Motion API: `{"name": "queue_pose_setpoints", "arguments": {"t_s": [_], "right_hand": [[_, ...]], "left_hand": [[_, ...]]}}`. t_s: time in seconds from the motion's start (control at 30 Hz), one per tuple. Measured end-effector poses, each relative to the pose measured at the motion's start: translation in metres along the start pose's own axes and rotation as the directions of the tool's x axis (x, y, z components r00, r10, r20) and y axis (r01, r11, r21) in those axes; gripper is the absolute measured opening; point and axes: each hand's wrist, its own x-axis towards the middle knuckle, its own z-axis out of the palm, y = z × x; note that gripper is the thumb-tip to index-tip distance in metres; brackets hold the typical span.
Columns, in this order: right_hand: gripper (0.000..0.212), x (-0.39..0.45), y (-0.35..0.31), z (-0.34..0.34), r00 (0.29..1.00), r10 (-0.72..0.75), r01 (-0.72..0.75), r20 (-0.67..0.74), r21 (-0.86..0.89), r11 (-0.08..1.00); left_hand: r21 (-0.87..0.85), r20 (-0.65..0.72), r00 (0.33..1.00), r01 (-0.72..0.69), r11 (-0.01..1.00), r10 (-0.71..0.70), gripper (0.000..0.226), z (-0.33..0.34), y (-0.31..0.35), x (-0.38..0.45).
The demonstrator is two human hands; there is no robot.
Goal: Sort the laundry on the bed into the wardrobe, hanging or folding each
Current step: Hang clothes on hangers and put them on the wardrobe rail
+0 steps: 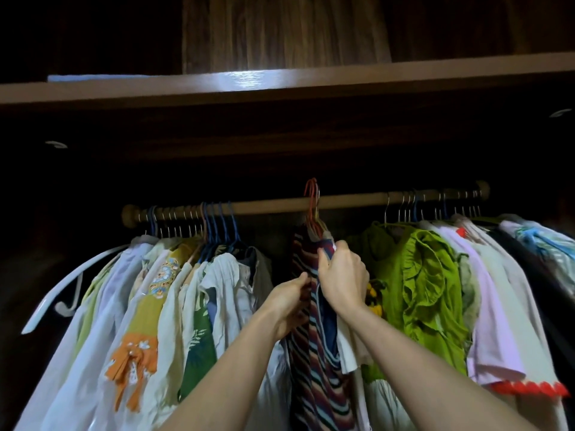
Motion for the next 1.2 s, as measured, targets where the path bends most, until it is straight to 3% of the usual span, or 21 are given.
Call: {"name": "queue_pose_setpoints", "arguments": {"t_s": [0.13, 0.3, 0.47, 0.57, 0.67, 0.73, 0.83, 1.0, 1.1, 1.2], "right_hand": [[0.030, -0.005, -0.004, -0.004, 0.996, 0.002, 0.004, 0.085, -0.077, 0.997], [0.036, 0.002, -0.014, -0.013, 0.981, 0.067, -0.062, 0.180, -0.034, 0.997], [0.050, 0.002, -0.018, -0.019, 0.975, 0.088, -0.116, 0.206, 0.124, 0.985], [0.044, 0.005, -0.015, -0.012, 0.956, 0.123, -0.204, 0.267, 0.304, 0.930], [0.037, 0.015, -0.016, -0.004, 0.945, 0.173, -0.265, 0.279, 0.337, 0.904], [0.033, 0.024, -0.018, -0.003, 0.938, 0.226, -0.301, 0.262, 0.297, 0.906], [0.031, 0.026, -0.016, -0.005, 0.932, 0.288, -0.341, 0.219, 0.261, 0.903], [0.046, 0.000, 0.006, -0.007, 0.934, 0.234, -0.325, 0.270, 0.366, 0.872], [0.042, -0.003, 0.024, -0.014, 0.940, 0.219, -0.294, 0.261, 0.296, 0.909], [0.037, 0.002, 0.036, -0.028, 0.948, 0.267, -0.297, 0.174, 0.183, 0.937]], "left_hand": [[0.010, -0.026, 1.000, 0.012, 1.000, -0.012, 0.036, 0.003, -0.005, -0.002], [-0.010, -0.037, 0.999, 0.016, 1.000, -0.017, 0.040, 0.004, -0.007, -0.011], [-0.101, -0.025, 0.999, 0.023, 0.995, -0.026, 0.045, 0.004, 0.000, -0.031], [-0.220, 0.009, 0.999, 0.044, 0.975, -0.043, 0.047, 0.004, 0.004, -0.046], [-0.281, 0.002, 0.999, 0.038, 0.959, -0.038, 0.053, 0.004, 0.008, -0.054], [-0.248, -0.030, 0.999, 0.026, 0.969, -0.034, 0.056, 0.004, 0.012, -0.056], [-0.184, -0.049, 0.998, 0.025, 0.983, -0.035, 0.041, 0.002, 0.017, -0.060], [-0.061, -0.011, 1.000, -0.023, 0.998, 0.022, 0.048, 0.007, 0.015, -0.070], [0.057, -0.020, 0.994, -0.104, 0.993, 0.105, 0.045, 0.018, 0.013, -0.075], [0.212, -0.097, 0.962, -0.229, 0.950, 0.254, 0.012, 0.031, 0.010, -0.074]]}}
